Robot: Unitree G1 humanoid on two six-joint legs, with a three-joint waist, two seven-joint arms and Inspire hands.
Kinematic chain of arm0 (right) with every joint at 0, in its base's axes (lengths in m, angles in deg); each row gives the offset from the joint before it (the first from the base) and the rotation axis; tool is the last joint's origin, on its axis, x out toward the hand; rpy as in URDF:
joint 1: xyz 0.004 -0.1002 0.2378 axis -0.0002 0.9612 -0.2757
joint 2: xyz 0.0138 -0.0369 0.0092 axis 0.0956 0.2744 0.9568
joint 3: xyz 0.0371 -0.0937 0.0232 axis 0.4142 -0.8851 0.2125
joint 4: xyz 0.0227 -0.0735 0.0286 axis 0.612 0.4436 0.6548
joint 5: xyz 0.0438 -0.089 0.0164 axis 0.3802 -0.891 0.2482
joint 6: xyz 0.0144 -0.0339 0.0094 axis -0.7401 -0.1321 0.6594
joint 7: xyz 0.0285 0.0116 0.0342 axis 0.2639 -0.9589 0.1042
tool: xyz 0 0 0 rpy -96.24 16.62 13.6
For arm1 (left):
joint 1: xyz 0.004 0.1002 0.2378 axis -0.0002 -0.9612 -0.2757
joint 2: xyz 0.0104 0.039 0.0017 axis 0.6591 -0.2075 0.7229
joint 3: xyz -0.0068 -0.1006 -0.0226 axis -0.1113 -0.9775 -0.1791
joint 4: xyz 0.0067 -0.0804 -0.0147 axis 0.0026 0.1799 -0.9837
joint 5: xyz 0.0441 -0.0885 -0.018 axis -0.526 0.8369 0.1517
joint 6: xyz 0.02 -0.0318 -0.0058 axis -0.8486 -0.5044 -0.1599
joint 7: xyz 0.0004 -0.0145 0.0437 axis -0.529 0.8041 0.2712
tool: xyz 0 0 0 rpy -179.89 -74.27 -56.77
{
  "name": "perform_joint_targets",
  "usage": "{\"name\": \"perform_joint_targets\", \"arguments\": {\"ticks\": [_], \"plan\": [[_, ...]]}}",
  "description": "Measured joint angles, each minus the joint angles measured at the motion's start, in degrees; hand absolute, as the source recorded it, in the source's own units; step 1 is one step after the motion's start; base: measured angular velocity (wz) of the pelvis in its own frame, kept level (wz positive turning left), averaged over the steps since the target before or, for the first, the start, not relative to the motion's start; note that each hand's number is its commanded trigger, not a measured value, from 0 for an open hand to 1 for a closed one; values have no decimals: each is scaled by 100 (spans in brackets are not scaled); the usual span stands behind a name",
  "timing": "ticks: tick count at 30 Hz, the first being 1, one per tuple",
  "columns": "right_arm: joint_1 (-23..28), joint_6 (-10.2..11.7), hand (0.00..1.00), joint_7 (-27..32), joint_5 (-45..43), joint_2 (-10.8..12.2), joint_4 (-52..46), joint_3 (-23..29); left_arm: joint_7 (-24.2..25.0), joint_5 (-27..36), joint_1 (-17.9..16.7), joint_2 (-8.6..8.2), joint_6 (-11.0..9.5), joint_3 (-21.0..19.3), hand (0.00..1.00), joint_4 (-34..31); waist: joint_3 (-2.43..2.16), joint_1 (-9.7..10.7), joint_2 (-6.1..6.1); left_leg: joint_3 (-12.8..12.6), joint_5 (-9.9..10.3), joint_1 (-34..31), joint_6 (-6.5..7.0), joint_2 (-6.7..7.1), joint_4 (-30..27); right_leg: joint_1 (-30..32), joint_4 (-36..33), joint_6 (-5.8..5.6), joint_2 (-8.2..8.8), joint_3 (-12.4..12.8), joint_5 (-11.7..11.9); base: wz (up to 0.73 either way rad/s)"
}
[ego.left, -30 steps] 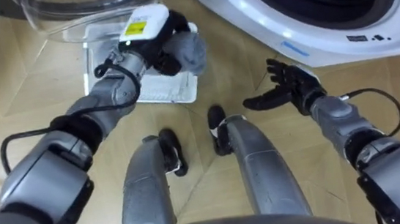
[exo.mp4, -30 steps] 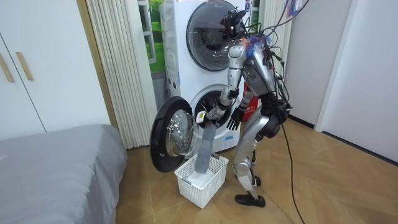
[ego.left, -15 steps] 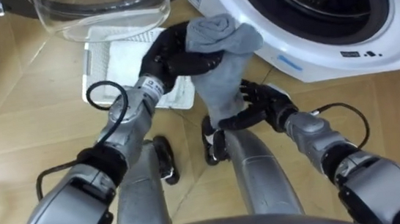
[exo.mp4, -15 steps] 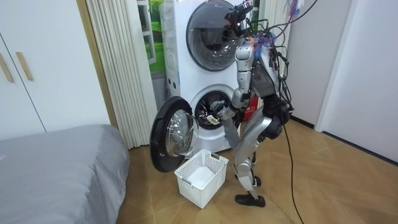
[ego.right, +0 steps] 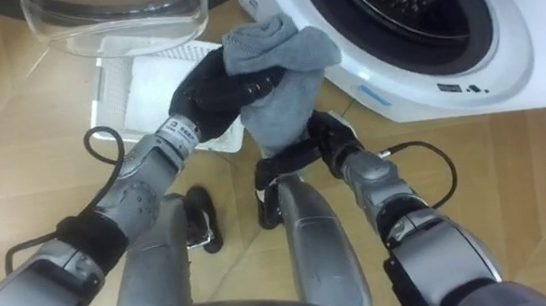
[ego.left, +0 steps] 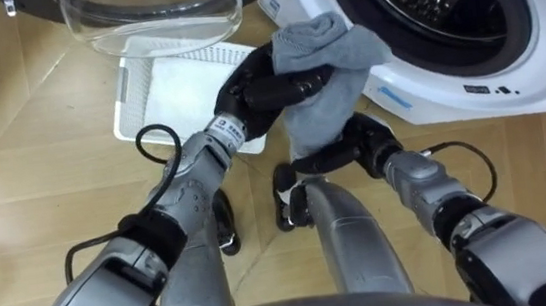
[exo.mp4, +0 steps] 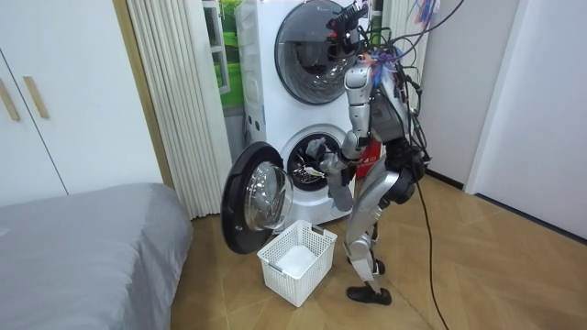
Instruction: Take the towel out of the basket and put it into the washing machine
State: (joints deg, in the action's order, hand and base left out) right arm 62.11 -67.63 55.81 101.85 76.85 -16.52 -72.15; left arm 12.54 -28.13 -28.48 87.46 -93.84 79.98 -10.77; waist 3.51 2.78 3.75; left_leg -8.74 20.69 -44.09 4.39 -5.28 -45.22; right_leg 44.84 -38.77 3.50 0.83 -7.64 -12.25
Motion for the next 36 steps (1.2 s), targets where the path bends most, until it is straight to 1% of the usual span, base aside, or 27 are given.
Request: {"name": "perform_joint_targets", "arguments": {"ticks": [4, 5, 6, 9, 16, 17, 18, 19, 26, 28, 30, 32, 33, 34, 35, 36], "plan": [[5, 3, 100, 71, -25, -3, -1, -4, 0, 443, 1, -39, 82, -27, 100, -16, -40, -81, -67, 1, -2, 16, -4, 0, 5, -7, -8, 0, 2, -2, 0, 0], [17, 5, 100, 112, -81, -11, -4, -1, -2, 532, 0, -64, 139, -58, 100, -35, -53, -110, -89, 1, -4, 27, -8, 0, 15, -17, -2, 2, 3, -1, 0, 0], [20, 4, 100, 130, -112, -15, -8, 1, -2, 542, -1, -90, 196, -112, 100, -65, -64, -128, -108, -1, -7, 38, -13, 2, 25, -27, 4, 5, 3, 0, 1, 0], [40, 6, 100, 194, -122, -16, -31, 4, -3, 545, -1, -148, 226, -194, 100, -93, -83, -145, -137, -3, -19, 106, -28, 5, 61, -86, 25, 13, 6, -3, 2, 0], [152, -1, 100, 234, -123, -11, -247, 64, -3, 715, -4, -170, 251, -293, 100, -178, -85, -126, -139, -26, -69, 172, -69, 8, 188, -131, 104, 46, 7, -19, 18, 0], [164, -13, 100, 233, -123, -12, -275, 65, -3, 720, -4, -171, 296, -338, 69, -178, -85, -114, -139, -18, -77, 172, -76, 8, 203, -133, 116, 49, 7, -29, 20, 0], [172, -37, 100, 230, -126, -12, -296, 65, -3, 725, -4, -171, 338, -357, 49, -178, -85, -108, -138, -13, -81, 172, -82, 8, 213, -132, 118, 56, 6, -35, 16, 0], [176, -49, 100, 229, -126, -12, -310, 64, -3, 728, -4, -171, 346, -384, 0, -178, -85, -104, -138, -12, -83, 173, -86, 7, 218, -133, 124, 57, 3, -35, 15, 0], [293, -65, 100, 234, -95, -9, -328, 117, -6, 762, -35, -198, 376, -554, 0, -178, -94, -131, -143, 9, -94, 209, -102, 8, 260, -177, 178, 67, -7, -53, 21, 0], [306, -102, 100, 259, -84, -9, -323, 117, -8, 762, -87, -199, 396, -626, 0, -176, -94, -159, -143, 4, -94, 230, -102, 8, 255, -193, 166, 67, -8, -49, 21, 0], [338, -189, 100, 315, -125, -14, -323, 117, -21, 747, -236, -195, 412, -722, 0, -173, -97, -185, -152, 6, -95, 291, -105, 6, 269, -265, 190, 75, -14, -51, 16, 0], [346, -271, 100, 382, -117, -18, -323, 170, -40, 733, -341, -148, 414, -746, 0, -152, -91, -233, -162, 5, -96, 295, -106, 6, 280, -266, 197, 83, -10, -55, 18, 0], [381, -325, 100, 473, -110, -48, -318, 219, -70, 721, -406, -127, 415, -754, 0, -110, -86, -295, -178, 4, -96, 295, -106, 6, 281, -263, 191, 84, -7, -57, 19, 0], [448, -362, 100, 554, -85, -87, -313, 304, -153, 573, -497, -98, 411, -865, 0, -85, -87, -403, -188, -5, -96, 292, -107, 5, 293, -253, 197, 89, -7, -58, 22, 0], [488, -364, 100, 587, -68, -118, -313, 323, -214, 492, -529, -95, 409, -905, 0, -51, -86, -453, -197, -3, -99, 292, -112, 7, 304, -253, 201, 90, -5, -62, 22, 3], [571, -366, 100, 660, -45, -177, -313, 328, -409, 240, -593, -53, 400, -925, 0, -4, -84, -535, -222, 4, -108, 292, -118, 13, 324, -252, 206, 95, 6, -85, 19, 4]]}}
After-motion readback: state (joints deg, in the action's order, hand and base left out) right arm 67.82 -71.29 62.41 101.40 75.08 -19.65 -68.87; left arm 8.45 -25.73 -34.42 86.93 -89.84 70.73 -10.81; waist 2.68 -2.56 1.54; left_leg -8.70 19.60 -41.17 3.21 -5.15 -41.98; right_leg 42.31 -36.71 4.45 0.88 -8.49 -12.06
